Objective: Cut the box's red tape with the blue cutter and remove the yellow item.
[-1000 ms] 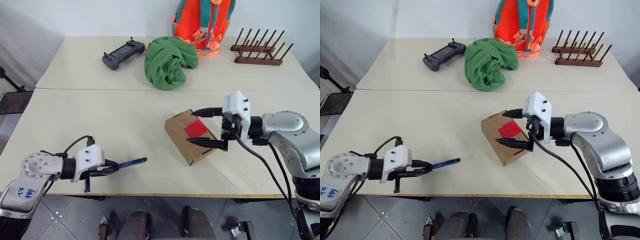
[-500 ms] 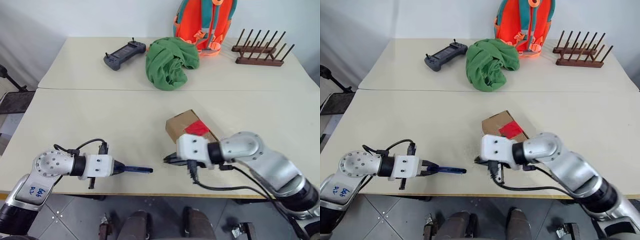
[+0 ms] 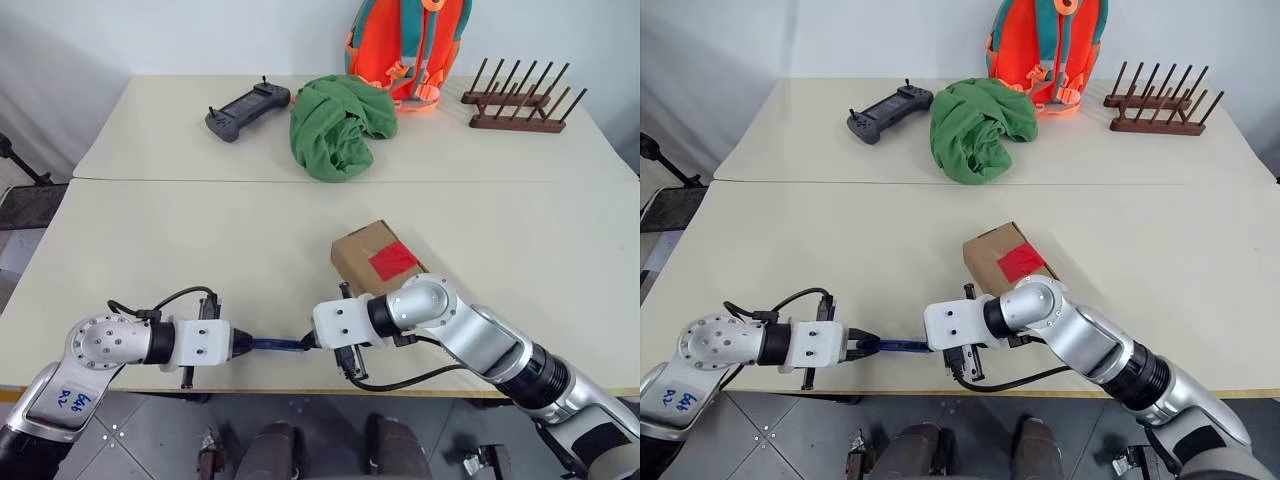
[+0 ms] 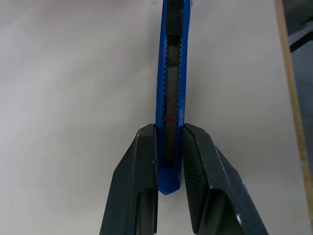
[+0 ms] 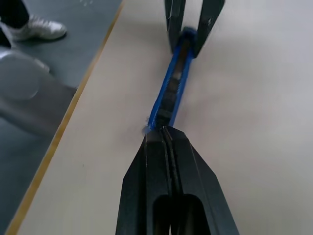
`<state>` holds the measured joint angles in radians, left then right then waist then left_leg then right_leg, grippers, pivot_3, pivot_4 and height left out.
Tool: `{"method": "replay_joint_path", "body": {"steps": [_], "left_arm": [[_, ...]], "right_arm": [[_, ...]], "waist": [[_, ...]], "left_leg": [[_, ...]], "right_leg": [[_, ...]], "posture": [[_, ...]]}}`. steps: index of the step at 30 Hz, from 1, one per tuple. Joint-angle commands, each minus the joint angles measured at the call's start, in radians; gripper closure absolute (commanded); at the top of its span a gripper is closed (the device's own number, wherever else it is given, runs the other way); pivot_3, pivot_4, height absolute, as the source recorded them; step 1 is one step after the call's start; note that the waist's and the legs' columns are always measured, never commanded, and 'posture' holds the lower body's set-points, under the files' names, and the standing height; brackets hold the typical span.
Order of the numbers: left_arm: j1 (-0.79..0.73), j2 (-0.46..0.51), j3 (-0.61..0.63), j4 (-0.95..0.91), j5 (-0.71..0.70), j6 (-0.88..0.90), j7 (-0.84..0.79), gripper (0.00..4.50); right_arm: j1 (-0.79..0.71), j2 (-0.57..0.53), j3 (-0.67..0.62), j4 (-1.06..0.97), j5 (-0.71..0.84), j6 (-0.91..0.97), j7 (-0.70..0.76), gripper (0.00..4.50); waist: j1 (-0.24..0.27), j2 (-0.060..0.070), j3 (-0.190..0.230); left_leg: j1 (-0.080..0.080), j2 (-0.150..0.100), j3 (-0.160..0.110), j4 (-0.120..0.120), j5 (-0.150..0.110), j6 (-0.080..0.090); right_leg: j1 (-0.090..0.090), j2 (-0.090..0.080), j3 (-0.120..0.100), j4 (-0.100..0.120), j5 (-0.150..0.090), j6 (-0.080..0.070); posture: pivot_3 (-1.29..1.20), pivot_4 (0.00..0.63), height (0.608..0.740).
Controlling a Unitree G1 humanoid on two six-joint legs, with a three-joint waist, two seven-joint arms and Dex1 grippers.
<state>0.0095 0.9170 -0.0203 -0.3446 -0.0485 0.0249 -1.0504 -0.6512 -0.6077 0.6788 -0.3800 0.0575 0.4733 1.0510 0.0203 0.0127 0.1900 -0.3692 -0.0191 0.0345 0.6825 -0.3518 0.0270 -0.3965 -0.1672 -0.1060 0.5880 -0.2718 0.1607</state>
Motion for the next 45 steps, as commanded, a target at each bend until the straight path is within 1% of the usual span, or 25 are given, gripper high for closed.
{"method": "replay_joint_path", "body": {"steps": [1, 4, 10, 15, 21, 36, 40, 45], "left_arm": [[0.042, 0.008, -0.066, -0.002, 0.024, 0.020, -0.023, 4.12], [0.039, 0.007, -0.073, -0.002, 0.023, 0.024, -0.028, 4.12], [0.020, -0.001, -0.084, 0.001, 0.020, 0.040, -0.030, 4.12], [0.012, -0.003, -0.092, 0.000, 0.019, 0.047, -0.035, 4.12], [0.007, -0.005, -0.100, -0.003, 0.020, 0.053, -0.041, 4.12], [0.010, -0.022, -0.102, -0.017, 0.026, 0.058, -0.031, 4.12], [0.006, -0.030, -0.090, -0.013, 0.022, 0.055, -0.022, 4.12], [-0.026, -0.071, -0.041, 0.036, 0.008, 0.023, 0.027, 4.12]], "right_arm": [[-0.005, 0.016, 0.010, 0.007, -0.036, -0.046, 0.018, 4.46], [-0.005, 0.018, 0.033, 0.047, -0.084, -0.095, 0.038, 4.46], [0.016, 0.053, 0.052, 0.092, -0.130, -0.136, 0.050, 4.46], [0.003, 0.111, 0.070, 0.167, -0.182, -0.178, 0.044, 4.46], [-0.011, 0.191, 0.078, 0.228, -0.215, -0.209, 0.043, 4.46], [-0.016, 0.290, 0.069, 0.301, -0.255, -0.244, 0.035, 4.46], [-0.018, 0.294, 0.015, 0.282, -0.236, -0.221, 0.028, 4.46], [-0.018, 0.278, -0.147, 0.142, -0.076, -0.063, 0.058, 4.46]], "waist": [[0.000, 0.000, 0.000], [0.000, 0.000, 0.000], [-0.001, 0.003, -0.003], [-0.002, 0.004, -0.007], [-0.005, 0.005, -0.011], [-0.021, 0.011, -0.018], [-0.020, 0.011, -0.018], [-0.019, 0.011, -0.018]], "left_leg": [[0.000, 0.000, 0.000, 0.000, 0.000, 0.000], [0.001, 0.000, 0.001, 0.000, 0.000, 0.000], [0.002, 0.000, 0.001, 0.000, 0.000, 0.000], [0.003, 0.000, 0.002, 0.000, 0.000, 0.000], [0.004, 0.000, 0.002, 0.000, 0.000, 0.000], [0.009, 0.000, 0.002, 0.000, 0.000, 0.000], [0.009, 0.000, 0.002, 0.000, 0.000, 0.000], [0.008, 0.001, 0.001, 0.000, 0.000, 0.000]], "right_leg": [[0.000, 0.000, 0.000, 0.000, 0.000, 0.000], [0.000, 0.000, 0.000, 0.000, 0.000, 0.000], [0.000, 0.000, 0.000, 0.001, 0.000, 0.000], [0.001, 0.000, 0.000, 0.001, 0.000, 0.000], [0.001, 0.000, 0.000, 0.002, 0.000, 0.000], [0.005, 0.000, 0.001, 0.003, 0.000, 0.000], [0.005, 0.000, 0.001, 0.004, 0.000, 0.000], [0.004, 0.000, 0.001, 0.003, 0.000, 0.000]], "posture": [[0.00, 0.150, 0.740], [0.00, 0.150, 0.740], [0.00, 0.150, 0.740], [0.00, 0.150, 0.740], [0.00, 0.150, 0.740], [0.00, 0.150, 0.740], [0.00, 0.150, 0.740], [0.00, 0.150, 0.740]]}}
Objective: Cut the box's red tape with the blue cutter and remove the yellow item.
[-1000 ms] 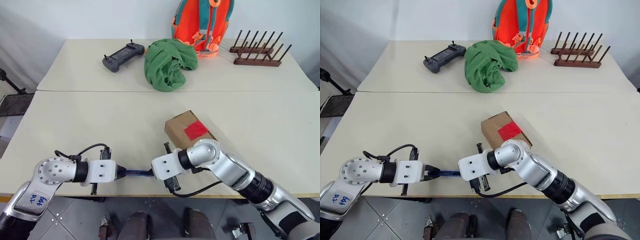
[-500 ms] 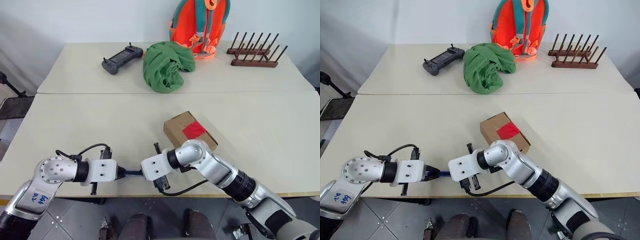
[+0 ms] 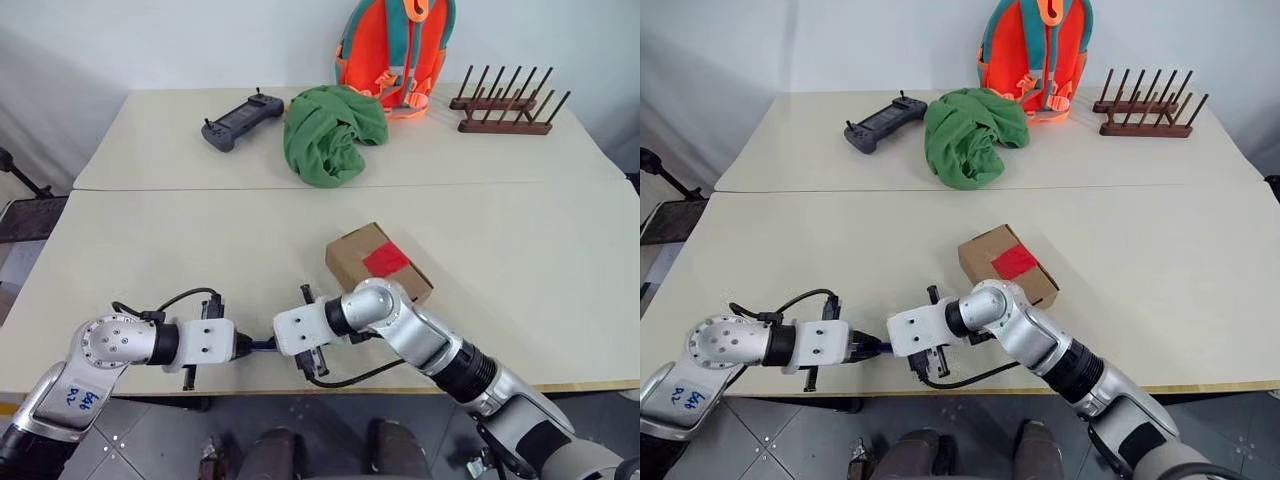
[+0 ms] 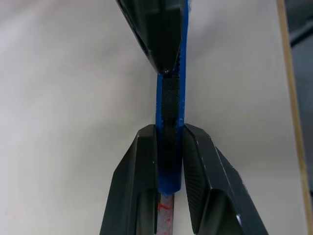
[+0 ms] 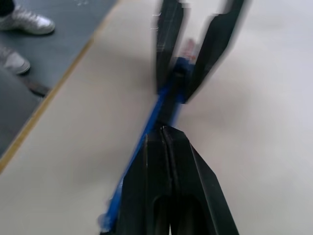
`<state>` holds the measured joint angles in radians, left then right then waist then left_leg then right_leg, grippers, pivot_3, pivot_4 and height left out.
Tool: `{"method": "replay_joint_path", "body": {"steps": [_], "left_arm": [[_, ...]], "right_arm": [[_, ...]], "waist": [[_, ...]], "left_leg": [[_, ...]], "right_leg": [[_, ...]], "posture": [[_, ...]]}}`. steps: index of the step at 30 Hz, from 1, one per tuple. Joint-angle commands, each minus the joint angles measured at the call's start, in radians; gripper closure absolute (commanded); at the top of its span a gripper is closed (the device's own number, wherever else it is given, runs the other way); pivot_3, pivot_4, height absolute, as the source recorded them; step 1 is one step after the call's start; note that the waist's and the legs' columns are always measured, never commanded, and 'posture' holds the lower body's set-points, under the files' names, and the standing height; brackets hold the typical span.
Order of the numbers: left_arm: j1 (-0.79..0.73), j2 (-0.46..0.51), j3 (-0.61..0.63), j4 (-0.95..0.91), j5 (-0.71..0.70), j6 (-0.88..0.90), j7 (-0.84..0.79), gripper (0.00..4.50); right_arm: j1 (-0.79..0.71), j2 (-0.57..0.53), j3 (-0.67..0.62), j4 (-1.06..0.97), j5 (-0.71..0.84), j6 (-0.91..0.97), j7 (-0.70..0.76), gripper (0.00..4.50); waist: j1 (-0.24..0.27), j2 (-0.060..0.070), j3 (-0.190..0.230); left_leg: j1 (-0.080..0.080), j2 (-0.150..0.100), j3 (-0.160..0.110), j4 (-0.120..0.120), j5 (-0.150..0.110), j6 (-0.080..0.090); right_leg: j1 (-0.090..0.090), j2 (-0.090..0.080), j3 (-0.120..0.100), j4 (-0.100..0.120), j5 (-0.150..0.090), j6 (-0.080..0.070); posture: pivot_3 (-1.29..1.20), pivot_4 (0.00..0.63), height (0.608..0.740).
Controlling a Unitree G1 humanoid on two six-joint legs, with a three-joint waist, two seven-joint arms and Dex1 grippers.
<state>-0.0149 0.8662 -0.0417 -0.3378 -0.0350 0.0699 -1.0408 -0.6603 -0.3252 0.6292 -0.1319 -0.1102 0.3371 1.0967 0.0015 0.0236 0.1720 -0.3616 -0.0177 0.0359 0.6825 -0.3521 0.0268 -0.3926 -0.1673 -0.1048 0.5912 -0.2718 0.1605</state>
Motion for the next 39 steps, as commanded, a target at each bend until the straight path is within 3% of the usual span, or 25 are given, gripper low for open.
{"method": "replay_joint_path", "body": {"steps": [1, 5, 9, 15, 23, 27, 30, 39], "left_arm": [[-0.010, -0.029, -0.007, 0.041, -0.010, -0.033, 0.028, 4.12], [-0.064, -0.063, 0.054, 0.124, -0.006, -0.114, 0.100, 4.12], [-0.108, -0.087, 0.108, 0.209, -0.024, -0.209, 0.160, 4.12], [-0.206, -0.136, 0.189, 0.317, -0.034, -0.310, 0.280, 4.12], [-0.333, -0.247, 0.207, 0.406, -0.053, -0.502, 0.378, 4.12], [-0.409, -0.304, 0.152, 0.484, 0.062, -0.607, 0.469, 4.12], [-0.438, -0.360, 0.115, 0.500, 0.048, -0.629, 0.480, 4.12], [-0.445, -0.403, 0.052, 0.495, 0.034, -0.641, 0.473, 4.12]], "right_arm": [[-0.010, -0.016, -0.125, -0.139, 0.125, 0.117, 0.026, 4.46], [-0.055, -0.131, -0.244, -0.286, 0.288, 0.430, 0.100, 3.54], [-0.146, -0.162, -0.399, -0.292, 0.405, 0.600, 0.057, 2.16], [-0.275, -0.214, -0.520, -0.236, 0.508, 0.776, -0.013, 0.14], [-0.450, -0.143, -0.628, -0.048, 0.574, 0.991, -0.202, 0.04], [-0.564, -0.056, -0.651, 0.130, 0.569, 1.065, -0.301, 0.04], [-0.582, -0.036, -0.624, 0.180, 0.585, 1.032, -0.295, 0.04], [-0.632, -0.039, -0.514, 0.274, 0.617, 1.007, -0.239, 0.04]], "waist": [[-0.001, 0.000, 0.000], [-0.001, -0.002, 0.001], [-0.009, -0.005, 0.003], [-0.005, -0.006, 0.004], [-0.006, -0.009, 0.006], [-0.008, -0.010, 0.006], [-0.009, -0.010, 0.006], [-0.031, -0.010, 0.006]], "left_leg": [[-0.001, 0.001, 0.000, 0.000, 0.000, 0.000], [-0.006, 0.002, -0.001, 0.001, 0.000, 0.000], [-0.007, 0.001, 0.000, 0.001, 0.000, 0.000], [-0.009, 0.001, 0.001, 0.001, -0.001, -0.001], [-0.010, 0.000, 0.002, 0.001, -0.002, 0.000], [-0.010, 0.000, 0.002, 0.001, -0.002, 0.000], [-0.010, 0.000, 0.003, 0.001, -0.002, 0.000], [-0.013, 0.000, 0.004, 0.001, -0.002, 0.000]], "right_leg": [[-0.001, 0.000, 0.000, 0.000, 0.000, 0.000], [-0.005, 0.000, -0.001, 0.000, 0.000, 0.000], [-0.006, 0.001, -0.002, 0.000, 0.000, -0.001], [-0.009, 0.001, -0.002, 0.000, 0.000, -0.001], [-0.010, 0.000, -0.003, 0.000, 0.000, -0.001], [-0.011, 0.000, -0.005, 0.002, 0.000, -0.001], [-0.011, 0.000, -0.005, 0.002, 0.001, -0.001], [-0.011, 0.000, -0.014, 0.002, 0.001, -0.001]], "posture": [[0.00, 0.150, 0.740], [0.00, 0.150, 0.740], [0.00, 0.150, 0.740], [0.00, 0.150, 0.740], [0.00, 0.150, 0.740], [0.00, 0.150, 0.740], [0.00, 0.150, 0.740], [0.00, 0.150, 0.740]]}}
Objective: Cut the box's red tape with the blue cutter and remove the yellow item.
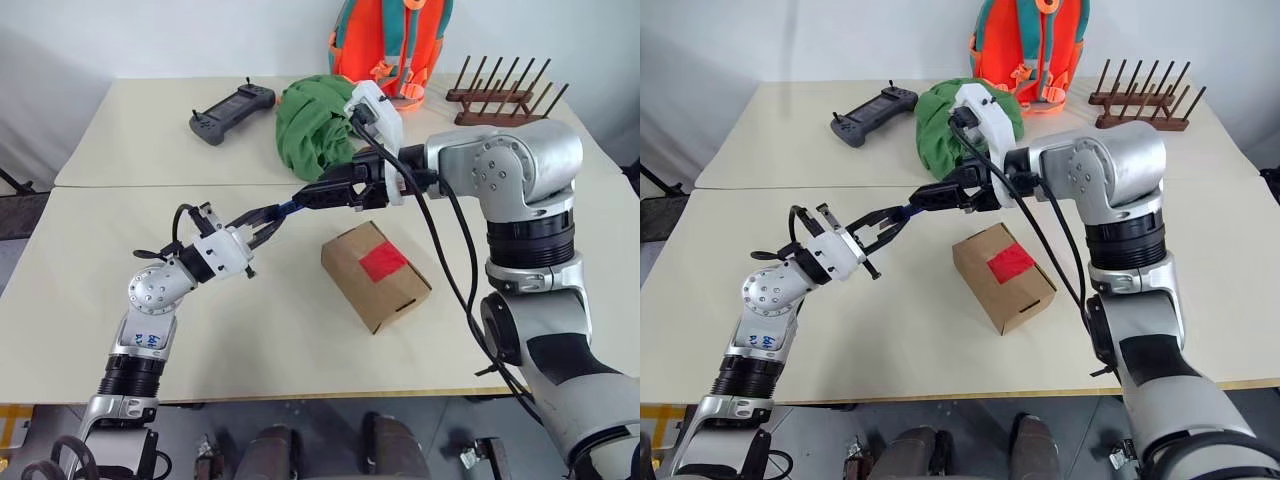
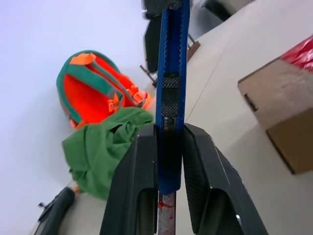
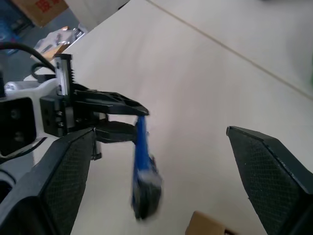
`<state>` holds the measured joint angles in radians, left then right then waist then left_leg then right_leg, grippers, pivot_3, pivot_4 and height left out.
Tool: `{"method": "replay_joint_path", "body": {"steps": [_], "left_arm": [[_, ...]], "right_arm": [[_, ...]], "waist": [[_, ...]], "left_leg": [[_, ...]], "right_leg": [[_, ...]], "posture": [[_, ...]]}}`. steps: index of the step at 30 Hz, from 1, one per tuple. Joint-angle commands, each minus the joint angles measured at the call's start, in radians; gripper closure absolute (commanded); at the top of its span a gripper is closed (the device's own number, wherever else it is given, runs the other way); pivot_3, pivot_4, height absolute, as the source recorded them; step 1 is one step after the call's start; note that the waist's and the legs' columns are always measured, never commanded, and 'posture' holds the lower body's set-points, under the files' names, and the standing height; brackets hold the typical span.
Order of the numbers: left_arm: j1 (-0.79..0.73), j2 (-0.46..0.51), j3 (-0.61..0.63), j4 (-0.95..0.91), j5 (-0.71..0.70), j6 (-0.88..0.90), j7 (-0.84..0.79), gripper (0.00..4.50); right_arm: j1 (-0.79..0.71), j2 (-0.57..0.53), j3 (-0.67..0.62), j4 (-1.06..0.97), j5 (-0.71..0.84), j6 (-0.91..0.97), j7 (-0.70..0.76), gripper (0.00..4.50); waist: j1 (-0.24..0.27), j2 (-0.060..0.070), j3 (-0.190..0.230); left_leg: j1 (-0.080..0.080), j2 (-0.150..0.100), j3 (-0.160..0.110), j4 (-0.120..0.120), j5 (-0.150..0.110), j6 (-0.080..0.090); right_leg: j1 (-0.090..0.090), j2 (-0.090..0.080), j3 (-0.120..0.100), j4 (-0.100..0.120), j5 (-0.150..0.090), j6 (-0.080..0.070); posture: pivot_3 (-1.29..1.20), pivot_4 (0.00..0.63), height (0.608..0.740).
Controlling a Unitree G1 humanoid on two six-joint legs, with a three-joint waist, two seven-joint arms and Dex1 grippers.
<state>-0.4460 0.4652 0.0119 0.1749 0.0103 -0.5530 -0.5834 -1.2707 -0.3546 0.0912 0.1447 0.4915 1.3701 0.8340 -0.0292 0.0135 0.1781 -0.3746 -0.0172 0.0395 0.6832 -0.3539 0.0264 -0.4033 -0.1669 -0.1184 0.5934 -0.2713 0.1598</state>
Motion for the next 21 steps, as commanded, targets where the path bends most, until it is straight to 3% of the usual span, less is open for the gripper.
{"method": "replay_joint_path", "body": {"steps": [1, 3, 6, 17, 21], "left_arm": [[-0.015, -0.004, -0.002, -0.020, -0.012, -0.016, 0.017, 4.12], [-0.015, -0.006, -0.003, -0.024, -0.012, -0.014, 0.018, 4.12], [-0.022, -0.004, 0.000, -0.023, -0.010, -0.011, 0.022, 4.12], [-0.031, -0.002, -0.001, -0.022, -0.012, -0.002, 0.028, 4.12], [-0.027, -0.002, -0.009, -0.020, -0.015, -0.004, 0.024, 4.12]], "right_arm": [[-0.022, -0.013, 0.037, 0.004, 0.014, -0.029, 0.028, 0.04], [-0.022, -0.020, 0.056, 0.014, 0.012, -0.034, 0.034, 0.04], [-0.028, -0.024, 0.072, 0.035, 0.015, -0.038, 0.043, 0.60], [-0.054, -0.022, 0.080, 0.092, 0.011, -0.063, 0.044, 4.38], [-0.065, -0.027, 0.075, 0.099, 0.020, -0.063, 0.047, 4.39]], "waist": [[-0.001, 0.000, 0.000], [-0.001, 0.000, 0.000], [-0.001, 0.000, 0.000], [0.000, 0.000, 0.000], [0.000, 0.000, 0.000]], "left_leg": [[0.000, 0.000, 0.000, 0.000, 0.000, 0.000], [0.000, 0.000, 0.000, 0.000, 0.000, 0.000], [0.000, 0.001, 0.000, 0.001, 0.000, 0.000], [0.000, 0.000, -0.001, 0.001, 0.000, 0.000], [0.000, 0.000, -0.001, 0.001, 0.000, 0.000]], "right_leg": [[0.000, 0.000, 0.000, 0.000, 0.000, 0.000], [0.000, 0.000, 0.000, 0.000, 0.000, 0.000], [0.000, 0.000, 0.000, 0.000, 0.000, 0.000], [0.000, 0.000, 0.000, 0.000, 0.000, 0.000], [0.000, 0.000, 0.000, 0.000, 0.000, 0.000]], "posture": [[0.00, 0.150, 0.740], [0.00, 0.150, 0.740], [0.00, 0.150, 0.740], [0.00, 0.150, 0.740], [0.00, 0.150, 0.740]]}}
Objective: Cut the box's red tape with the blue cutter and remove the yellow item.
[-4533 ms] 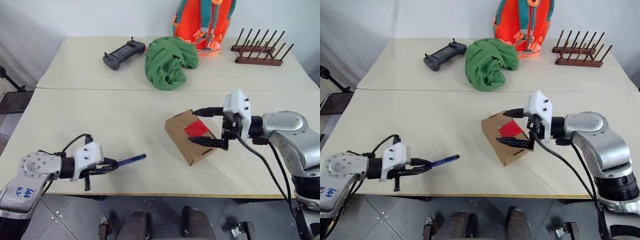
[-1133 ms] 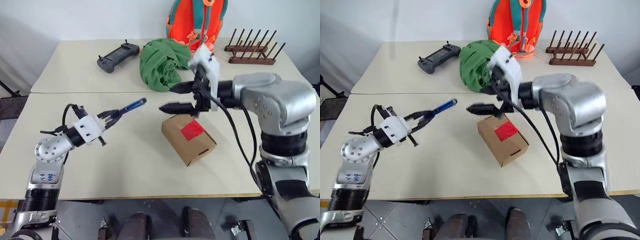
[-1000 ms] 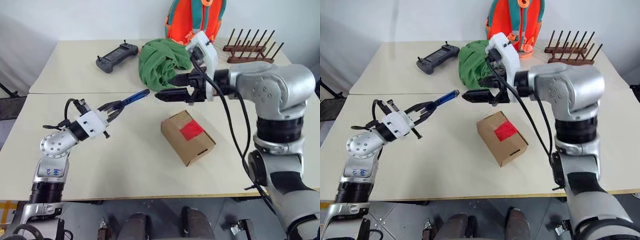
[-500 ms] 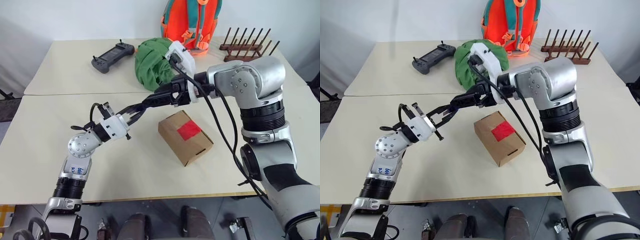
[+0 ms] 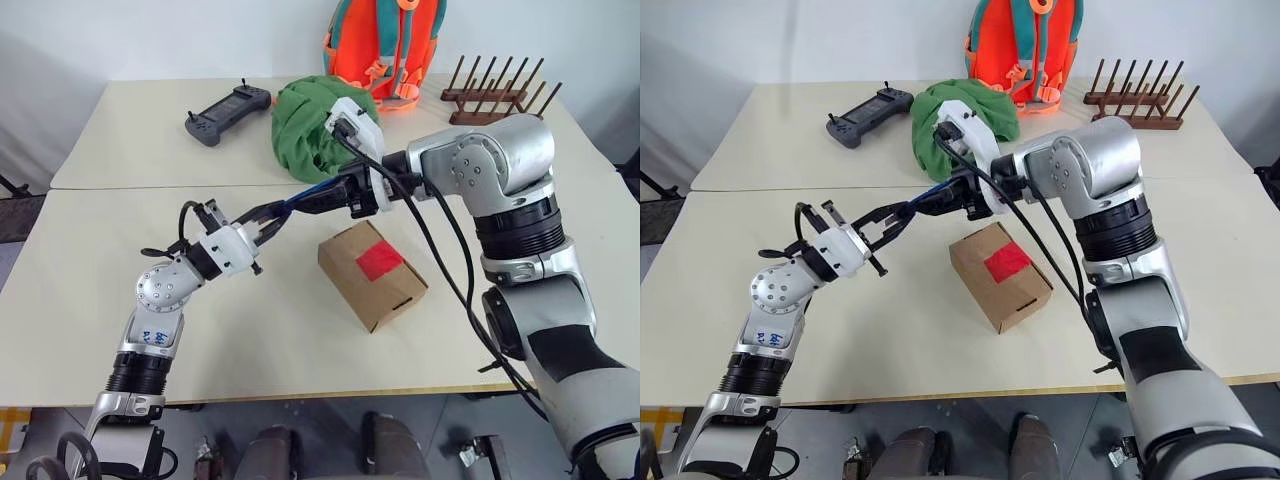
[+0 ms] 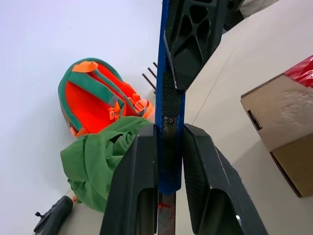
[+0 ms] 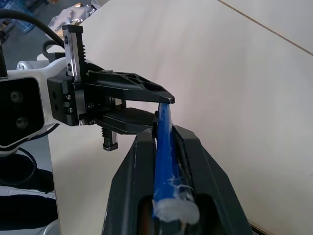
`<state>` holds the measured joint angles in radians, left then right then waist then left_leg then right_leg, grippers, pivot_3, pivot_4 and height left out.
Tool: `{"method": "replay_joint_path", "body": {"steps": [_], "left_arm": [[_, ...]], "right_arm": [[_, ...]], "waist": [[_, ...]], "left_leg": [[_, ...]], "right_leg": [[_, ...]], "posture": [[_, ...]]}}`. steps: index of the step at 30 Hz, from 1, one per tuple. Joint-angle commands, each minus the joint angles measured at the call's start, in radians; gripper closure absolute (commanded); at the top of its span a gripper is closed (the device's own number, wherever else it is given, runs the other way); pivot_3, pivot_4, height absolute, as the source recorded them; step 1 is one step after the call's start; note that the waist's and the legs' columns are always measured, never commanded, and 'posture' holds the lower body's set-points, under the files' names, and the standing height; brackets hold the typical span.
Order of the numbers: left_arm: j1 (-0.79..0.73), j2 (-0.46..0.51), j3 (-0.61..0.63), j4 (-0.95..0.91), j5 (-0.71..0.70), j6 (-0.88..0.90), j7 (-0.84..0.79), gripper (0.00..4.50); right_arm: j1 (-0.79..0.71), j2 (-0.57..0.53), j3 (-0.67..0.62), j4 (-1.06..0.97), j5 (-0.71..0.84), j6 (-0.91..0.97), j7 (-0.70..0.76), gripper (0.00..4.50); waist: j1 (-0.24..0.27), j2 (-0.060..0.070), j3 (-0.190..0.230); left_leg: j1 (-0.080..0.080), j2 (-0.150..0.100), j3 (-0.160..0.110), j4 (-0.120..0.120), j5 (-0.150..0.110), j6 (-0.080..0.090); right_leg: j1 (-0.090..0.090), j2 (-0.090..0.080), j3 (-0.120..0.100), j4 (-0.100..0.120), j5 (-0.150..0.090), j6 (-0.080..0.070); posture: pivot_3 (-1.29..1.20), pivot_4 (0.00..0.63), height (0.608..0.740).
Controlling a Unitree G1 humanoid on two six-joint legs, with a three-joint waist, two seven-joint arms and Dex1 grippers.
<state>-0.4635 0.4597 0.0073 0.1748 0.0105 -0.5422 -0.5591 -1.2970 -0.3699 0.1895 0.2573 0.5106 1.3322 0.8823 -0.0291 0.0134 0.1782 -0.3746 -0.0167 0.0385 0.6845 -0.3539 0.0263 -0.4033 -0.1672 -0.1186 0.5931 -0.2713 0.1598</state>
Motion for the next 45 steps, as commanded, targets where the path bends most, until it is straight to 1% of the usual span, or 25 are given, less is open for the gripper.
{"method": "replay_joint_path", "body": {"steps": [1, 6, 7, 9, 10, 15, 16, 18, 20, 21, 22, 25, 27, 29, 31, 33, 35, 37, 38, 45], "left_arm": [[-0.009, 0.003, -0.005, -0.020, -0.015, -0.015, 0.000, 4.12], [0.001, 0.006, -0.015, -0.027, -0.027, -0.002, -0.022, 4.12], [0.010, 0.013, -0.025, -0.043, -0.083, 0.056, -0.076, 4.12], [0.015, 0.017, -0.013, -0.057, -0.100, 0.137, -0.075, 3.40], [0.020, 0.025, -0.008, -0.064, -0.096, 0.163, -0.073, 3.20], [0.058, 0.083, 0.063, -0.097, -0.135, 0.261, -0.069, 1.68], [0.067, 0.095, 0.081, -0.104, -0.153, 0.283, -0.073, 1.40], [0.104, 0.131, 0.126, -0.139, -0.227, 0.373, -0.106, 0.76], [0.145, 0.156, 0.166, -0.191, -0.306, 0.461, -0.135, 0.21], [0.166, 0.165, 0.180, -0.220, -0.339, 0.501, -0.147, 0.04], [0.181, 0.172, 0.190, -0.243, -0.363, 0.531, -0.156, 0.00], [0.226, 0.188, 0.200, -0.318, -0.426, 0.644, -0.174, 0.00], [0.271, 0.196, 0.189, -0.404, -0.491, 0.745, -0.193, 0.00], [0.295, 0.191, 0.150, -0.495, -0.536, 0.851, -0.182, 0.00], [0.238, 0.113, 0.094, -0.552, -0.572, 0.925, -0.111, 0.00], [0.179, 0.050, 0.054, -0.596, -0.644, 1.021, -0.073, 0.37], [0.130, 0.049, 0.001, -0.611, -0.633, 1.070, -0.098, 0.86], [0.073, 0.073, -0.054, -0.586, -0.576, 1.105, -0.109, 1.44], [0.044, 0.072, -0.070, -0.568, -0.561, 1.114, -0.103, 1.81], [-0.119, 0.038, -0.173, -0.435, -0.471, 1.140, -0.126, 3.89]], "right_arm": [[-0.038, -0.013, -0.021, -0.015, 0.001, -0.027, -0.001, 4.39], [-0.037, -0.014, -0.038, -0.028, 0.013, -0.021, -0.005, 4.39], [-0.037, -0.014, -0.041, -0.030, 0.014, -0.020, -0.008, 4.39], [-0.036, -0.019, -0.046, -0.036, 0.013, -0.026, -0.012, 4.39], [-0.035, -0.023, -0.049, -0.040, 0.013, -0.027, -0.016, 4.39], [-0.024, -0.046, -0.075, -0.057, 0.015, -0.027, -0.039, 4.39], [-0.022, -0.049, -0.081, -0.058, 0.014, -0.027, -0.045, 4.39], [-0.017, -0.060, -0.102, -0.060, 0.014, -0.027, -0.059, 4.39], [-0.010, -0.073, -0.122, -0.072, 0.018, -0.021, -0.071, 4.39], [-0.006, -0.079, -0.131, -0.080, 0.021, -0.017, -0.076, 4.39], [-0.002, -0.083, -0.137, -0.087, 0.024, -0.013, -0.080, 4.39], [0.009, -0.094, -0.157, -0.108, 0.033, 0.000, -0.091, 4.39], [0.022, -0.104, -0.174, -0.129, 0.039, 0.007, -0.103, 4.39], [0.044, -0.122, -0.205, -0.160, 0.048, 0.017, -0.120, 4.39], [0.087, -0.154, -0.260, -0.218, 0.064, 0.038, -0.141, 4.39], [0.121, -0.166, -0.312, -0.266, 0.074, 0.072, -0.178, 4.39], [0.152, -0.172, -0.350, -0.312, 0.083, 0.106, -0.211, 4.39], [0.190, -0.184, -0.386, -0.376, 0.102, 0.145, -0.230, 4.39], [0.204, -0.189, -0.404, -0.404, 0.112, 0.164, -0.239, 4.39], [0.300, -0.233, -0.474, -0.564, 0.121, 0.261, -0.314, 4.39]], "waist": [[0.000, 0.000, 0.000], [0.000, 0.000, 0.000], [0.000, 0.000, 0.000], [0.000, 0.000, 0.000], [0.000, 0.000, 0.000], [-0.001, 0.000, 0.000], [-0.001, 0.000, 0.000], [-0.002, 0.000, 0.000], [-0.002, 0.000, 0.000], [-0.002, 0.000, 0.000], [-0.002, 0.000, 0.000], [0.002, 0.000, 0.000], [0.002, -0.001, 0.000], [0.004, -0.001, 0.001], [0.011, -0.002, 0.001], [0.024, -0.002, 0.001], [0.026, -0.003, 0.002], [0.026, -0.003, 0.002], [0.023, -0.003, 0.002], [0.028, -0.003, 0.002]], "left_leg": [[0.000, 0.000, 0.000, 0.000, 0.000, 0.000], [0.000, 0.000, 0.000, 0.000, 0.000, 0.000], [0.000, 0.000, 0.000, 0.000, 0.000, 0.000], [0.000, 0.000, 0.000, 0.000, 0.000, 0.000], [0.000, 0.000, -0.001, 0.000, 0.000, 0.000], [0.000, 0.000, -0.001, 0.000, 0.000, 0.000], [0.000, 0.000, -0.001, 0.000, 0.000, 0.000], [0.000, 0.000, -0.001, 0.000, 0.000, 0.000], [0.000, 0.001, -0.002, 0.000, 0.000, 0.000], [0.000, 0.001, -0.002, 0.000, 0.000, 0.000], [0.000, 0.001, -0.002, 0.000, 0.000, 0.000], [0.000, 0.001, -0.002, 0.000, 0.000, 0.000], [0.000, 0.001, -0.002, 0.000, 0.000, 0.000], [0.000, 0.001, -0.002, 0.000, 0.000, 0.000], [0.000, 0.001, -0.002, 0.000, 0.000, 0.000], [0.000, 0.000, -0.002, 0.001, 0.000, 0.000], [0.000, 0.000, -0.002, 0.001, 0.000, 0.000], [0.001, 0.000, -0.001, 0.002, 0.000, 0.000], [0.001, 0.000, -0.001, 0.002, 0.000, 0.000], [0.002, 0.000, 0.002, 0.002, 0.000, 0.000]], "right_leg": [[0.000, 0.000, 0.000, 0.000, 0.000, 0.000], [0.000, 0.000, 0.000, 0.000, 0.000, 0.000], [0.000, 0.000, 0.000, 0.000, 0.000, 0.000], [0.000, 0.000, 0.000, 0.000, 0.000, 0.000], [0.000, 0.000, 0.000, 0.000, 0.000, 0.000], [0.000, 0.000, 0.000, 0.000, 0.000, 0.000], [0.000, 0.000, 0.000, 0.000, 0.000, 0.000], [0.000, 0.000, 0.000, 0.000, 0.000, 0.000], [-0.001, 0.000, 0.000, 0.000, 0.000, 0.000], [-0.001, 0.000, 0.000, 0.000, 0.000, 0.000], [-0.001, 0.000, 0.001, 0.000, 0.000, 0.000], [-0.001, 0.000, 0.001, 0.000, 0.000, 0.000], [-0.001, 0.000, 0.001, 0.000, 0.000, 0.000], [-0.001, 0.000, 0.002, 0.000, 0.000, 0.000], [-0.001, -0.001, 0.002, 0.000, 0.000, 0.000], [0.001, -0.001, 0.002, 0.000, 0.000, 0.000], [0.001, -0.001, 0.003, 0.000, 0.000, 0.000], [0.001, -0.001, 0.003, 0.000, 0.000, 0.000], [0.001, 0.000, 0.003, 0.000, 0.000, 0.000], [0.001, 0.000, 0.005, 0.000, 0.000, 0.000]], "posture": [[0.00, 0.150, 0.740], [0.00, 0.150, 0.740], [0.00, 0.150, 0.740], [0.00, 0.150, 0.740], [0.00, 0.150, 0.740], [0.00, 0.150, 0.740], [0.00, 0.150, 0.740], [0.00, 0.150, 0.740], [0.00, 0.150, 0.740], [0.00, 0.150, 0.740], [0.00, 0.150, 0.740], [0.00, 0.150, 0.740], [0.00, 0.150, 0.740], [0.00, 0.150, 0.740], [0.00, 0.150, 0.740], [0.00, 0.150, 0.740], [0.00, 0.150, 0.740], [0.00, 0.150, 0.740], [0.00, 0.150, 0.740], [0.00, 0.150, 0.740]]}}
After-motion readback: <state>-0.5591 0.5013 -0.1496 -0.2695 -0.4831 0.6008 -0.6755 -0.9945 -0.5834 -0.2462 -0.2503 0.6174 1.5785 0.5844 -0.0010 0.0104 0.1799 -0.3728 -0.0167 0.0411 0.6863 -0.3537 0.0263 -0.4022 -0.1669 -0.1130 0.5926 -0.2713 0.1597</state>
